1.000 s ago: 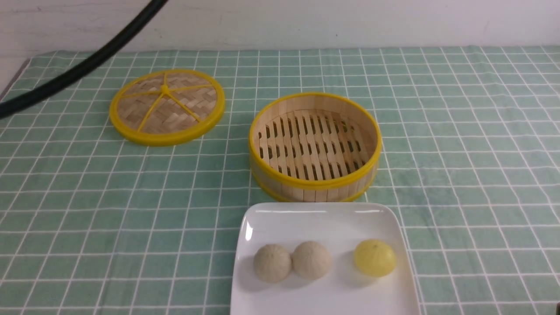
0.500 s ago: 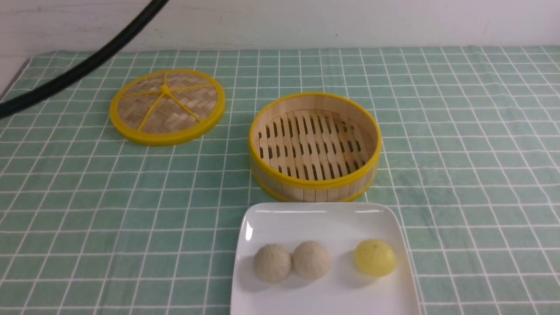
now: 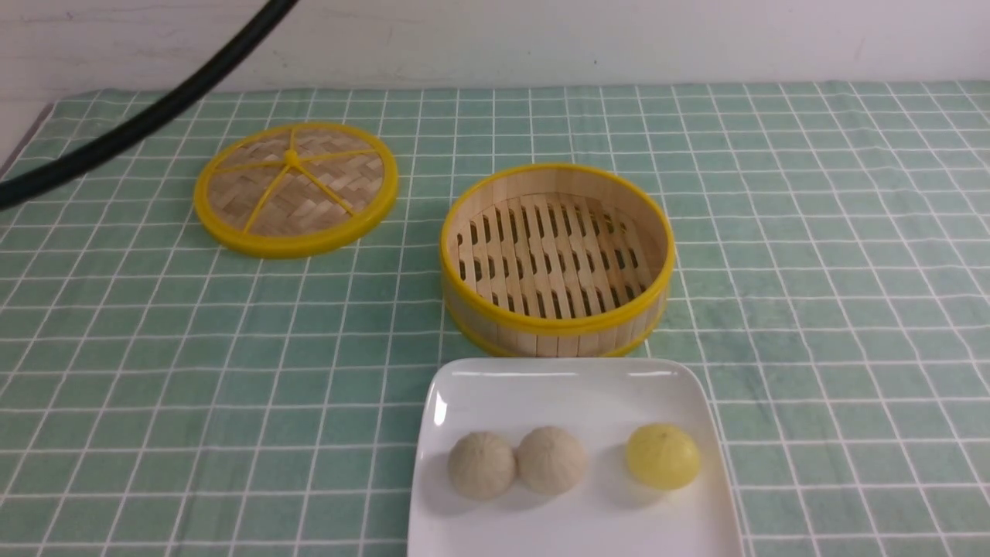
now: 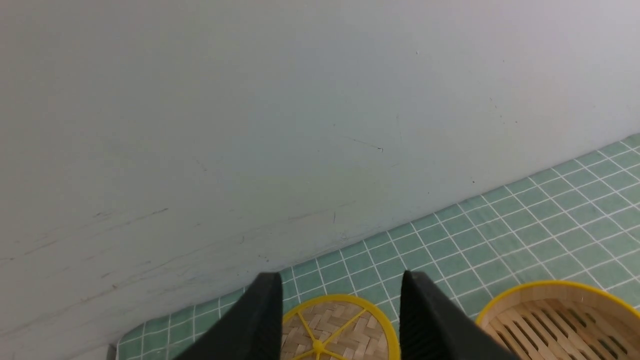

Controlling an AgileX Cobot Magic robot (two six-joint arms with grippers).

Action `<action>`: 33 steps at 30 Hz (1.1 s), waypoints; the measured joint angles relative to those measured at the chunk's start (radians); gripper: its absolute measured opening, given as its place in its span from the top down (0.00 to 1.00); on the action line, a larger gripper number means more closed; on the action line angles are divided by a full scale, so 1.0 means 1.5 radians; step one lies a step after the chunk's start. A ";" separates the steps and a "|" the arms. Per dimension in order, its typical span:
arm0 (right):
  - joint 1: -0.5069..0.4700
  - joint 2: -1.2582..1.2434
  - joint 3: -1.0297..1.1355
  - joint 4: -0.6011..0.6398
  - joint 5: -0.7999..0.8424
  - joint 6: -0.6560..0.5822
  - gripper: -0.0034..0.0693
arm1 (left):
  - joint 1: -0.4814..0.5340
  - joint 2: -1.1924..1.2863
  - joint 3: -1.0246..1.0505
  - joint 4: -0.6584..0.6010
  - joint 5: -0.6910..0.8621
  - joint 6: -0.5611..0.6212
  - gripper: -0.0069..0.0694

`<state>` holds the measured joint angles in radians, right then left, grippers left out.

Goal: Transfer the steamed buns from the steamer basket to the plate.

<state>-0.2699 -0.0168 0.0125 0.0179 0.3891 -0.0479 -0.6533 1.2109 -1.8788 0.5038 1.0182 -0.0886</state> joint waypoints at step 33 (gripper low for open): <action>-0.016 0.000 0.000 0.000 0.000 0.000 0.62 | 0.000 0.000 0.000 0.001 -0.001 -0.002 0.46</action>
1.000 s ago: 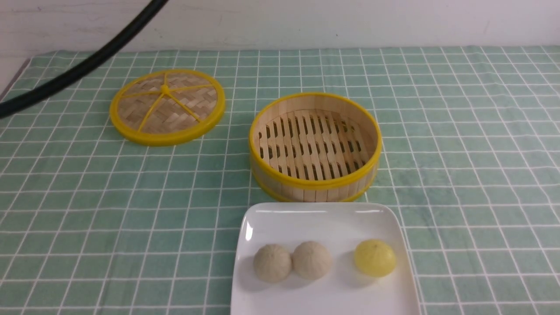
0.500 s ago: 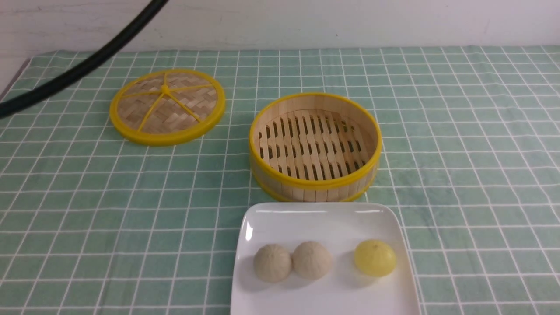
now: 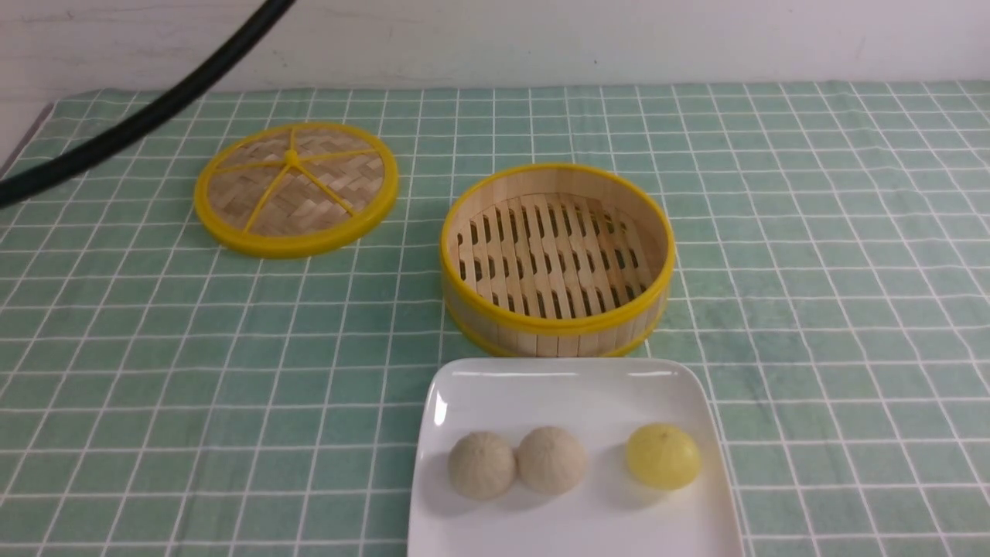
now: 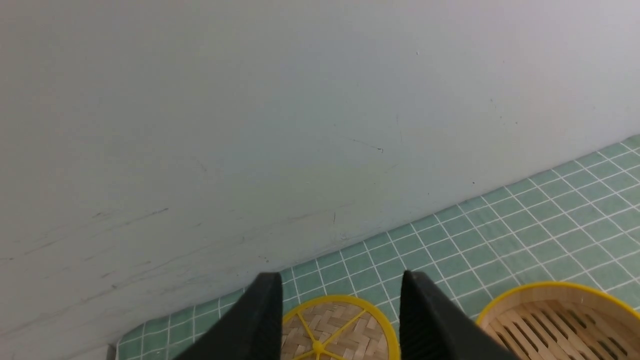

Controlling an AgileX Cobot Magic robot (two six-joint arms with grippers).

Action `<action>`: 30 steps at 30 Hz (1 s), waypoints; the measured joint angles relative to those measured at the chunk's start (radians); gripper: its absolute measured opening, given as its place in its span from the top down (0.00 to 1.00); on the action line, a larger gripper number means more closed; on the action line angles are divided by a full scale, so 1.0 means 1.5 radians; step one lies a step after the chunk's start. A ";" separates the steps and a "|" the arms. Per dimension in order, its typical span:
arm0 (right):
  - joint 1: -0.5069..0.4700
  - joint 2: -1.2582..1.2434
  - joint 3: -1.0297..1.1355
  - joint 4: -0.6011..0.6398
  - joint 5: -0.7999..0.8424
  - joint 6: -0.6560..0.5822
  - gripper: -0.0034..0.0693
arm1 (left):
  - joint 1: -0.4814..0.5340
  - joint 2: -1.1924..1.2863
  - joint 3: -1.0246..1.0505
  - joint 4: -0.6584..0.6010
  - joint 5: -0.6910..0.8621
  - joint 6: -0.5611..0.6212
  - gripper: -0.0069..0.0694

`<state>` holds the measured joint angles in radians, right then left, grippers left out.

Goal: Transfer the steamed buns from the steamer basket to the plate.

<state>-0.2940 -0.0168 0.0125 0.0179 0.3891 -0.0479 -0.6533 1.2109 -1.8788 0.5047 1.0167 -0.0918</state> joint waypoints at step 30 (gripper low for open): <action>0.000 0.000 0.000 0.000 0.000 0.000 0.62 | 0.303 -0.343 0.872 0.005 -0.355 -0.303 0.46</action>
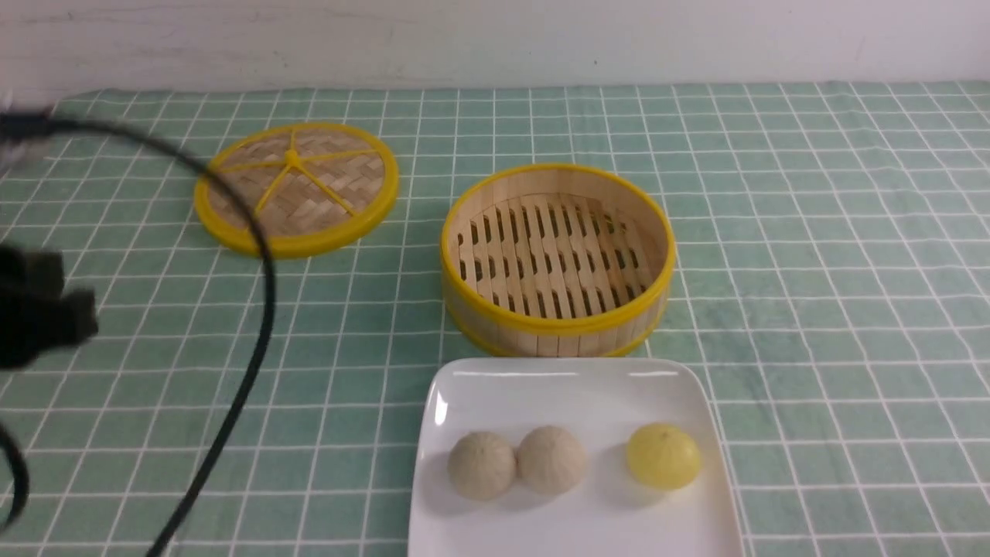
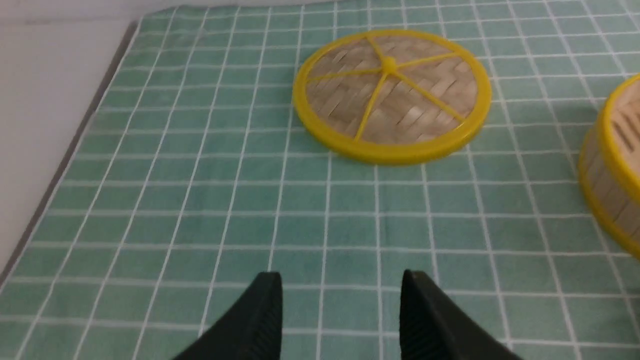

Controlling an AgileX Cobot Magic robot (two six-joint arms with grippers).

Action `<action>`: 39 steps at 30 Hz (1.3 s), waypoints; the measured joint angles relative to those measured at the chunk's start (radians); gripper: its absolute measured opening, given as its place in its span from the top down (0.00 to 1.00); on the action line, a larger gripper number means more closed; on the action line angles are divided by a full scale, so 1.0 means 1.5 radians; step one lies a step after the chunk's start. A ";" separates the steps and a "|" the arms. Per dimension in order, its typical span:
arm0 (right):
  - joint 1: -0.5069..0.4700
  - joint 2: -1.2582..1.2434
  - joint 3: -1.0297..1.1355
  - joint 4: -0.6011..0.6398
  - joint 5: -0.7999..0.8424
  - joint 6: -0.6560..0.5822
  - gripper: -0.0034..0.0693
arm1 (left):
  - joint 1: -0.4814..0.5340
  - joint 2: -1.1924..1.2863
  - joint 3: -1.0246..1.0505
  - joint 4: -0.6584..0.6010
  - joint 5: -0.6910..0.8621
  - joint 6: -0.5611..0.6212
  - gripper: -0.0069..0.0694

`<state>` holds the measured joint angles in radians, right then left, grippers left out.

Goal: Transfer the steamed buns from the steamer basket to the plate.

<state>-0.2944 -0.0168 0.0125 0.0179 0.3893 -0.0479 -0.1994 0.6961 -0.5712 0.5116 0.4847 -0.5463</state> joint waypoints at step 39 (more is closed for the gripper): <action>0.000 0.000 0.000 0.000 0.000 0.000 0.62 | 0.183 -0.471 0.381 -0.051 -0.112 -0.049 0.46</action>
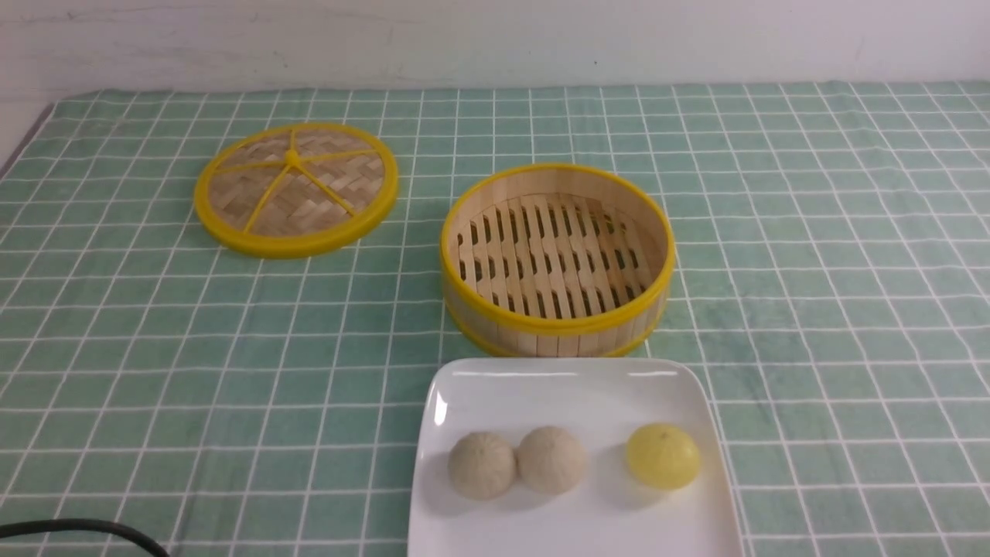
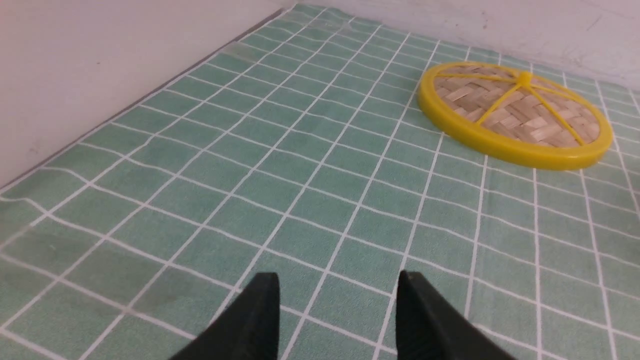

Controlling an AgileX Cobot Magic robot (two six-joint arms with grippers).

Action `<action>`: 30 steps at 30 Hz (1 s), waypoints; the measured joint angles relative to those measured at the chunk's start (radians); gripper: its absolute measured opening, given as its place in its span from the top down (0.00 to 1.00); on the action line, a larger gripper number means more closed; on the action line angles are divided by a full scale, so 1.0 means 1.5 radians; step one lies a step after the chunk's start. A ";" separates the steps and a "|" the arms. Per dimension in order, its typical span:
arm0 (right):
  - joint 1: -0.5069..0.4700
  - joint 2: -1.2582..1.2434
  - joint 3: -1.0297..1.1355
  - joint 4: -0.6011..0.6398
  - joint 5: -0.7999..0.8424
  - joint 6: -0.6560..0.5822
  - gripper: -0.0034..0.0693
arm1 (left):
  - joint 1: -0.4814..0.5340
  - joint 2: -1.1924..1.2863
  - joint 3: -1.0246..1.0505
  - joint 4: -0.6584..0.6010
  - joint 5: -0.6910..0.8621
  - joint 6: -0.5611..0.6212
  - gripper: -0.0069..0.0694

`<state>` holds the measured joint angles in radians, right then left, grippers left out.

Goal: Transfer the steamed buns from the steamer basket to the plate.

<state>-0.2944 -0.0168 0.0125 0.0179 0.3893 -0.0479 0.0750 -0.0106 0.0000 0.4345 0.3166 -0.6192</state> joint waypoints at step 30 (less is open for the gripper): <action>0.000 0.000 0.000 0.000 0.000 0.000 0.62 | 0.000 0.000 0.017 -0.307 0.029 0.386 0.46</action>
<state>-0.2944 -0.0168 0.0125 0.0179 0.3893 -0.0479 0.0750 -0.0106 0.0261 -0.0261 0.3596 -0.0399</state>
